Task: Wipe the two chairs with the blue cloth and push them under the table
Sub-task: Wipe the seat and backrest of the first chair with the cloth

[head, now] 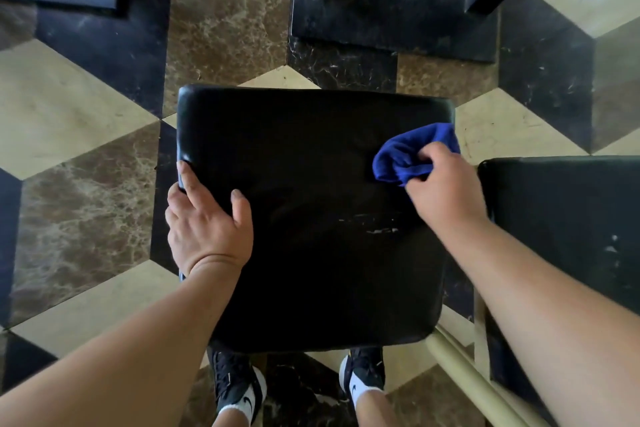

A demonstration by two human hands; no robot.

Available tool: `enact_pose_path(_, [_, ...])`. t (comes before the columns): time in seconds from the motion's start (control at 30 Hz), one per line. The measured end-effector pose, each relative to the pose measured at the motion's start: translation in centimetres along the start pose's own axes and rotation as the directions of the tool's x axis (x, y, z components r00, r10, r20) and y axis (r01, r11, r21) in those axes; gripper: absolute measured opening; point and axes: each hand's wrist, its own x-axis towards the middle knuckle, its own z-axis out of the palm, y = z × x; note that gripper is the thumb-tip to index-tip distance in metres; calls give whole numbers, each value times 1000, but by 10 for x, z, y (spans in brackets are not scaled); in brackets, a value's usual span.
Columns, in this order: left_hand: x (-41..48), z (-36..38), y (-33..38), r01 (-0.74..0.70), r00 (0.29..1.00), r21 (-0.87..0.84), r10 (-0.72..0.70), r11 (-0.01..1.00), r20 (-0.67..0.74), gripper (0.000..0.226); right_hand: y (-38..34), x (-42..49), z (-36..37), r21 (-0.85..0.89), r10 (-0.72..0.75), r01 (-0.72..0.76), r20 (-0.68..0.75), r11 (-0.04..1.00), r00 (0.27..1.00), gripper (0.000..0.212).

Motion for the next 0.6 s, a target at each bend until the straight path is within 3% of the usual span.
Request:
enact_pose_path(0.2, [0,1,0,1,1000,2,-1,1000,9,91,-16,-14,22,-4,13,-13,-23,1000,1000,37])
enact_pose_path(0.4, [0,0,0,-3,1000,5,3,1000,9,93,-72,-71,58,21,-201,201,220,979,955,32])
enact_pose_path(0.5, [1,-1,0,0,1000,0,0,1000,12,96,-89,-109,77,-5,-422,451,345,893,839,31])
enact_pose_path(0.6, [2,-1,0,-3,1000,11,3,1000,16,95,-87,-147,89,31,-591,663,486,748,644,34])
